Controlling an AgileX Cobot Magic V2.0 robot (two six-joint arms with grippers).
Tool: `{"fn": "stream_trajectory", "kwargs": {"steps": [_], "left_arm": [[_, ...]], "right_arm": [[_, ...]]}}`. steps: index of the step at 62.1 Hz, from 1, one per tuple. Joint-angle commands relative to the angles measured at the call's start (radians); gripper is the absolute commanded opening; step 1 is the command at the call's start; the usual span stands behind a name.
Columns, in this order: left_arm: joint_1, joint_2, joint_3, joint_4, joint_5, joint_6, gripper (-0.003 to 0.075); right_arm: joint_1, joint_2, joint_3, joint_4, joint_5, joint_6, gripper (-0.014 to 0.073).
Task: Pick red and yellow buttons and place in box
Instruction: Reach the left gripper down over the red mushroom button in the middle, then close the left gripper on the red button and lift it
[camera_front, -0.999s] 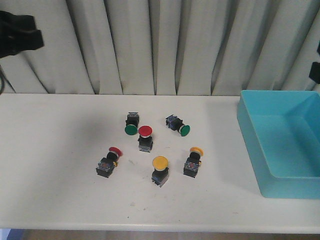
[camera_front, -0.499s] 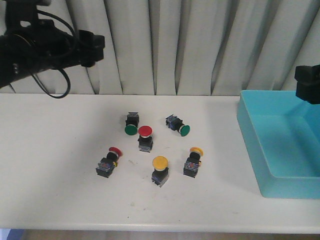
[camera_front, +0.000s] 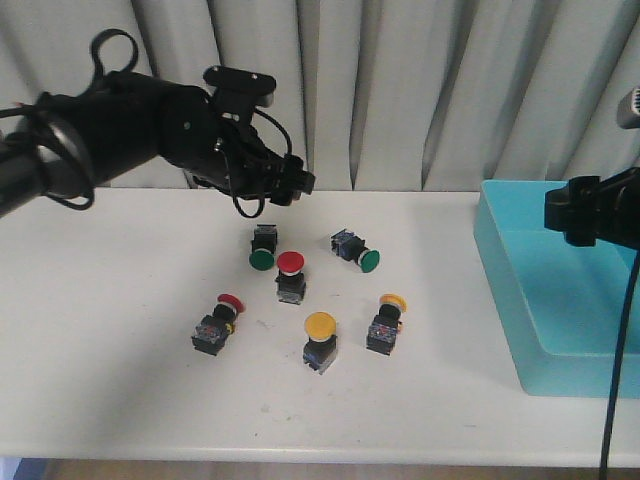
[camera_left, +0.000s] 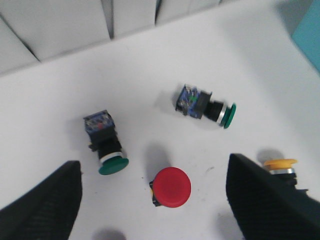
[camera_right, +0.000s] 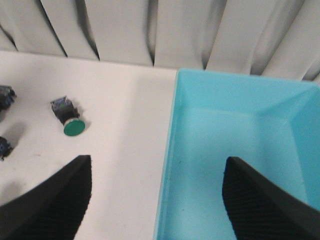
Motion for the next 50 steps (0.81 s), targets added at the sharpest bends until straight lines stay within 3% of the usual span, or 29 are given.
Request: {"fn": "stream_trajectory", "kwargs": {"steps": [1,18,50], "left_arm": [[-0.005,0.032,-0.108,-0.062,0.024,0.041,0.0575],[-0.006,0.188,-0.241,-0.094,0.090,0.066,0.0575],[-0.005,0.295,-0.248,-0.086,0.093,0.082,0.0575]], "right_arm": [[0.001,0.027,-0.035,0.007,-0.075,-0.004,0.0538],[0.001,0.083,-0.035,0.015,-0.077,-0.004,0.0538],[0.001,0.085,-0.035,0.032,-0.077,-0.005,0.0538]]}}
